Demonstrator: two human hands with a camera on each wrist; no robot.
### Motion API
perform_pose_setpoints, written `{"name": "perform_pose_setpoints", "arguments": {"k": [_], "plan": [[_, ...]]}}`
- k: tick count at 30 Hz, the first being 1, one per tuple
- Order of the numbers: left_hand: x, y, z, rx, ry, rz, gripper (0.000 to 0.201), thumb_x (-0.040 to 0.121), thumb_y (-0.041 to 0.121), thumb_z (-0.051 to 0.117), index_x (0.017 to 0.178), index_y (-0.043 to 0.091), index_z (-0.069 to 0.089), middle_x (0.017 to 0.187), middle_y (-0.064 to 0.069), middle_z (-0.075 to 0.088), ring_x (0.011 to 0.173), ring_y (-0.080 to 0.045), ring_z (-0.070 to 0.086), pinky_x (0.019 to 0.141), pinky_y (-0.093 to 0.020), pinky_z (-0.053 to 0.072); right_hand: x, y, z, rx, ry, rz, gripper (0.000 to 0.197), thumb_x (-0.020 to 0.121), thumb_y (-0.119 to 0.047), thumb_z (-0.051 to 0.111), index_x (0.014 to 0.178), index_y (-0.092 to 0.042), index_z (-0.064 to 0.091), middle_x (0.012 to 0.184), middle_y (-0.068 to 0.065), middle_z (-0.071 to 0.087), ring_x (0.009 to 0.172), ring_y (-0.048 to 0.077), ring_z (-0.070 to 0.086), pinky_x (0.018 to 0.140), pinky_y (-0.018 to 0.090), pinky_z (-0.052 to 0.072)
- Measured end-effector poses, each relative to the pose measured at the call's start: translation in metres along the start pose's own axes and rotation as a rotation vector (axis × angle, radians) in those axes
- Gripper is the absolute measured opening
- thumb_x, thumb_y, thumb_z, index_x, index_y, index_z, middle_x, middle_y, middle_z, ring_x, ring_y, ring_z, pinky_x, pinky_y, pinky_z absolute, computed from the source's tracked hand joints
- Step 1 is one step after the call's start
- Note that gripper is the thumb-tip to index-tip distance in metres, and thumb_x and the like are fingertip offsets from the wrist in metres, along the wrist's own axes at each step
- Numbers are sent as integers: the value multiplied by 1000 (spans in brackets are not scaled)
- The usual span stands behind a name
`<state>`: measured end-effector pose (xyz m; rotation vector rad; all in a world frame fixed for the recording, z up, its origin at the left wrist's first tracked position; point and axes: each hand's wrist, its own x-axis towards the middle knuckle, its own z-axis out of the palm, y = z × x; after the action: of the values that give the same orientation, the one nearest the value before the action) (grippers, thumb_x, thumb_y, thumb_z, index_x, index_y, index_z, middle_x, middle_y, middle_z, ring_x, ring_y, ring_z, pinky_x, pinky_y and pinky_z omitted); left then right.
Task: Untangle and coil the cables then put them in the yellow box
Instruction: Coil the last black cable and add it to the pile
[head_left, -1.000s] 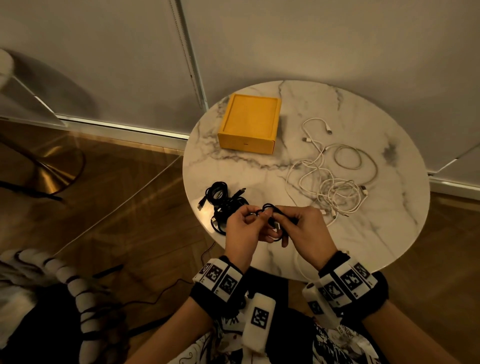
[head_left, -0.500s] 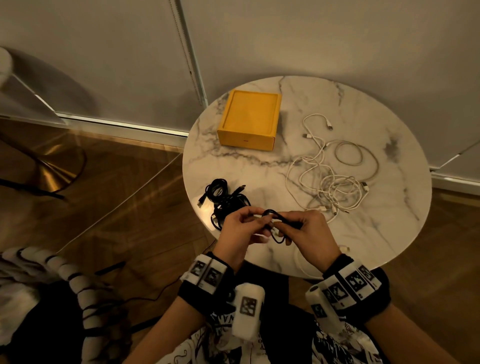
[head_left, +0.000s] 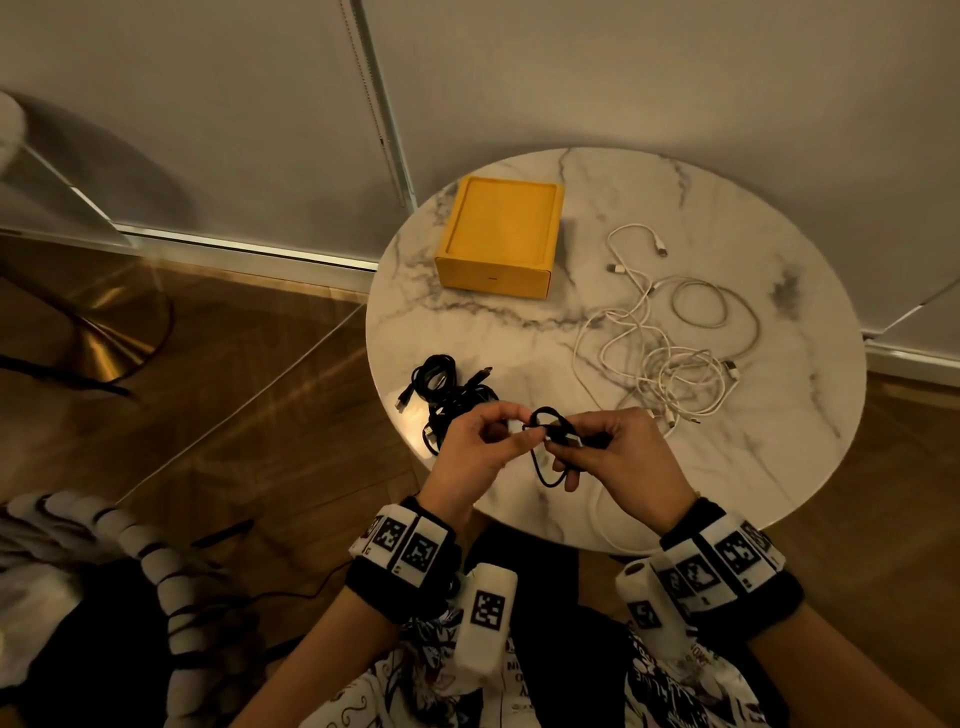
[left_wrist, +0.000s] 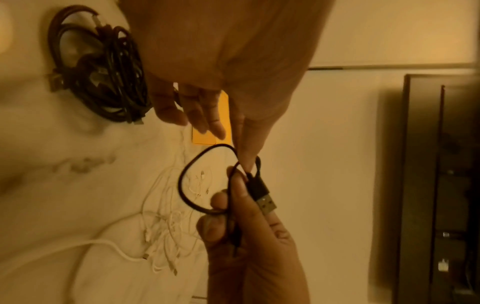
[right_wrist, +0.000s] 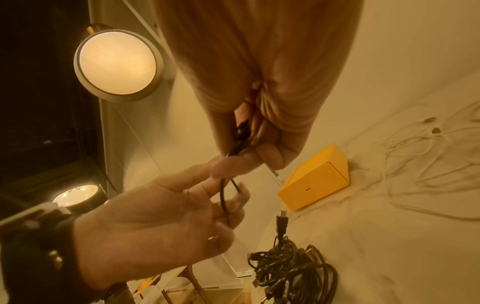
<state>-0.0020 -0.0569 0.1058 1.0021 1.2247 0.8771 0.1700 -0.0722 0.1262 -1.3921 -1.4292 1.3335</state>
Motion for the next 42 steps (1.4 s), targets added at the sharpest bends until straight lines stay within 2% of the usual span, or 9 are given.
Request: {"name": "perform_pose_setpoints", "arguments": {"k": [3, 7, 10, 17, 21, 25, 32, 37, 42], "plan": [[1, 1, 1, -47, -81, 35, 15, 85, -6, 63, 85, 8, 60, 95, -7, 66, 81, -10, 65, 73, -20, 53, 1, -3, -1, 47, -25, 27, 10, 83, 1, 69, 91, 0, 74, 64, 15, 69, 46, 19, 61, 52, 16, 45], [2, 3, 3, -26, -86, 18, 14, 86, -9, 61, 84, 4, 56, 69, -3, 61, 52, -10, 59, 55, -29, 56, 0, -5, -3, 21, -49, 50, 8, 83, 0, 69, 89, -1, 73, 66, 17, 69, 46, 22, 62, 51, 15, 45], [4, 4, 9, 22, -50, 40, 21, 85, -14, 59, 77, 5, 55, 68, -7, 54, 51, -8, 52, 45, -26, 50, 1, -5, -6, 26, -59, 74, 5, 82, 2, 69, 87, 3, 70, 66, 19, 68, 47, 24, 62, 48, 15, 43], [9, -1, 15, 317, 47, 208, 11, 70, 7, 60, 72, 17, 54, 60, 2, 54, 47, -16, 51, 47, -33, 47, 2, -3, -11, -16, -67, 83, 9, 81, 2, 71, 85, 4, 64, 64, 17, 69, 51, 34, 65, 48, 16, 43], [7, -2, 20, 514, 90, 352, 14, 76, 2, 61, 78, 14, 53, 67, 7, 53, 52, -4, 51, 52, -19, 41, 2, 0, -12, -37, -69, 85, 11, 82, 0, 70, 85, 1, 60, 64, 16, 69, 52, 36, 66, 52, 24, 48], [0, -4, 23, 399, 32, 241, 10, 88, 0, 59, 86, 6, 52, 74, -7, 65, 55, -15, 67, 42, -32, 52, 1, 2, -14, -55, -48, 95, 5, 87, -4, 66, 87, -4, 61, 60, 16, 67, 45, 33, 61, 51, 34, 50], [1, 8, 8, 0, -70, 54, 17, 86, 0, 67, 83, 7, 52, 66, -2, 62, 55, -17, 63, 40, -25, 47, 7, -4, -18, -70, 57, 53, 8, 84, -3, 69, 84, -6, 61, 53, 11, 63, 42, 35, 57, 45, 35, 44], [1, 4, 11, 195, -5, 157, 20, 82, -2, 65, 93, 13, 58, 59, 5, 58, 52, -18, 62, 43, -29, 50, 8, -2, -13, -3, -38, 55, 11, 84, 4, 66, 82, -2, 57, 54, 7, 58, 47, 26, 60, 39, 31, 47], [5, -4, 20, 549, 142, 441, 6, 66, 14, 60, 72, 16, 61, 78, 3, 59, 66, -10, 56, 61, -20, 45, 4, 2, -3, 8, -90, 57, 15, 85, 5, 65, 81, 6, 51, 57, 14, 52, 44, 18, 61, 39, 29, 46]]}}
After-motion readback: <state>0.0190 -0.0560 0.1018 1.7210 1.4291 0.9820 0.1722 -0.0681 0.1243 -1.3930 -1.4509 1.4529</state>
